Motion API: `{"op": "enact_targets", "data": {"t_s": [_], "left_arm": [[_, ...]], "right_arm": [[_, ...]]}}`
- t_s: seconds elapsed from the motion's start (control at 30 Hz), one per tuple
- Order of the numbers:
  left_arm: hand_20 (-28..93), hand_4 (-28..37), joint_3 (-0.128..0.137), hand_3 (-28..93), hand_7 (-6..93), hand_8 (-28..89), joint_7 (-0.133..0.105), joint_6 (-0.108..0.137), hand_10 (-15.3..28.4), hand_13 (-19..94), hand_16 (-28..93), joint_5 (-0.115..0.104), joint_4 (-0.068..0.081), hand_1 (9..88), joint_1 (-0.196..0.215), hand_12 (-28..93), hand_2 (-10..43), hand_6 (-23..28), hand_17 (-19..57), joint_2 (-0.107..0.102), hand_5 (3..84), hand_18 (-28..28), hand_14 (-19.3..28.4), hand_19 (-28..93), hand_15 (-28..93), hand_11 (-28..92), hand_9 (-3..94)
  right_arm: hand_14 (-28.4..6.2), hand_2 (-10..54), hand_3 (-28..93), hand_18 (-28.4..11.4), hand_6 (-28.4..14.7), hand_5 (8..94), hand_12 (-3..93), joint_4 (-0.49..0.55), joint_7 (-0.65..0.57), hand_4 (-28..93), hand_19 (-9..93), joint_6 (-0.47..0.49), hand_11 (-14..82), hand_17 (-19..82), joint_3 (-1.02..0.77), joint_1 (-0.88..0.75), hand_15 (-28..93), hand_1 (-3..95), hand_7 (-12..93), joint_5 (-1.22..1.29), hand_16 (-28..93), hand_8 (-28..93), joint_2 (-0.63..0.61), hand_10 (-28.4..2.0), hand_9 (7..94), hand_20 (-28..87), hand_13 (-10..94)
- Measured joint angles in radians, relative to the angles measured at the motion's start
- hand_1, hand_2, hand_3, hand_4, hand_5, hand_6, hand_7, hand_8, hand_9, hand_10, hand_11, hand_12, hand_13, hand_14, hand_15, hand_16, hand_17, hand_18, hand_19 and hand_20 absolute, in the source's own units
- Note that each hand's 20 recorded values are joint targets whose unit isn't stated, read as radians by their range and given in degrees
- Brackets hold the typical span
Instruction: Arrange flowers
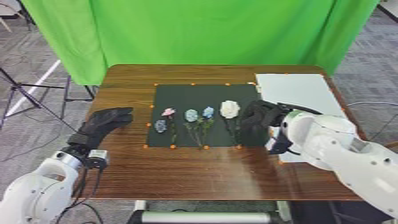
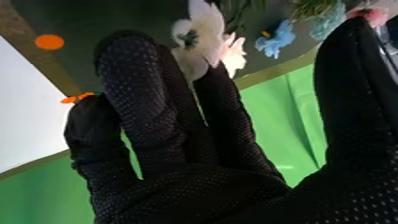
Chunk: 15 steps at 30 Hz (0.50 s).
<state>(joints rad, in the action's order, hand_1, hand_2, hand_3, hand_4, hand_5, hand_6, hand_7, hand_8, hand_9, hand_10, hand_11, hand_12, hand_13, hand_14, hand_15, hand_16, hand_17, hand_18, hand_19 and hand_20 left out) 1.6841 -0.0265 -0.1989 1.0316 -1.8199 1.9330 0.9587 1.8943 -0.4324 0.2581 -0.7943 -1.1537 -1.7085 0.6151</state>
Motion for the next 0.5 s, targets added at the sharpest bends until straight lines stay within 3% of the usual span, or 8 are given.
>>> {"op": "enact_targets", "data": {"t_s": [0.1, 0.17, 0.23, 0.3, 0.43, 0.5], "left_arm": [[14, -16.5, 0.0, 63, 14.2, -6, 0.0, 0.0, 14.1, 32, 2, 0.0, 0.0, 27.2, 0.0, 14, -4.1, 5.3, -1.3, 0.0, 43.9, 15.0, 18.5, 9, 18, 21, 42.7], [14, -16.5, 0.0, 63, 14.2, -6, -0.001, 0.0, 14.1, 32, 2, 0.0, 0.0, 27.2, 0.0, 14, -4.1, 5.3, -1.3, 0.0, 43.9, 15.0, 18.5, 9, 18, 21, 42.7], [14, -16.6, 0.0, 63, 14.2, -6, -0.001, 0.0, 14.1, 32, 2, 0.0, 0.0, 27.3, -0.001, 14, -4.0, 5.3, -1.3, -0.001, 43.9, 15.0, 18.4, 9, 18, 21, 42.7], [14, -16.5, -0.001, 63, 14.2, -6, -0.002, 0.0, 14.0, 32, 2, 0.0, 0.0, 27.3, -0.001, 14, -4.0, 5.3, -1.3, -0.001, 43.9, 15.0, 18.4, 9, 18, 21, 42.7], [14, -16.5, -0.001, 63, 14.2, -6, -0.002, 0.0, 14.0, 32, 2, 0.0, 0.001, 27.3, -0.002, 14, -4.0, 5.3, -1.3, -0.001, 43.9, 15.0, 18.4, 9, 18, 21, 42.7], [14, -16.5, -0.001, 63, 14.3, -6, -0.002, 0.0, 14.1, 32, 2, 0.0, 0.001, 27.3, -0.002, 14, -4.0, 5.3, -1.3, -0.001, 43.9, 15.0, 18.5, 9, 18, 21, 42.7]], "right_arm": [[-14.1, -6.1, 60, -27.6, -6.4, 52.3, 13.9, -0.002, 0.001, -12, 77, -0.044, 8.7, 31, 0.021, 0.002, 52, 24.0, 3, -0.001, 32, -7, -0.001, -15.6, 65.2, 64, 74], [-15.4, -5.8, 60, -27.1, -6.6, 58.2, 13.0, -0.002, 0.001, -12, 76, -0.066, 7.8, 30, 0.029, 0.003, 50, 23.7, 4, -0.001, 32, -7, -0.002, -16.7, 60.9, 63, 71], [-15.6, -5.3, 60, -26.8, -8.3, 52.2, 12.6, -0.002, 0.001, -12, 76, -0.069, 8.4, 31, 0.031, 0.003, 50, 23.3, 3, 0.0, 32, -7, -0.002, -16.6, 63.9, 63, 72], [-16.2, -4.6, 60, -27.1, -7.7, 57.5, 12.6, -0.002, 0.001, -12, 75, -0.069, 7.5, 30, 0.031, 0.004, 48, 23.0, 4, 0.003, 32, -7, -0.003, -17.7, 59.2, 63, 71], [-15.8, -3.5, 60, -27.2, -5.1, 49.0, 12.5, -0.002, -0.003, -12, 74, -0.082, 7.2, 30, 0.032, 0.007, 46, 22.8, 3, 0.015, 31, -6, -0.005, -19.9, 57.7, 62, 71], [-14.9, -2.8, 59, -27.2, -4.7, 41.6, 12.6, -0.002, -0.007, -12, 75, -0.082, 8.6, 32, 0.032, 0.007, 45, 22.7, 1, 0.015, 31, -6, -0.005, -19.5, 64.3, 61, 74]]}}
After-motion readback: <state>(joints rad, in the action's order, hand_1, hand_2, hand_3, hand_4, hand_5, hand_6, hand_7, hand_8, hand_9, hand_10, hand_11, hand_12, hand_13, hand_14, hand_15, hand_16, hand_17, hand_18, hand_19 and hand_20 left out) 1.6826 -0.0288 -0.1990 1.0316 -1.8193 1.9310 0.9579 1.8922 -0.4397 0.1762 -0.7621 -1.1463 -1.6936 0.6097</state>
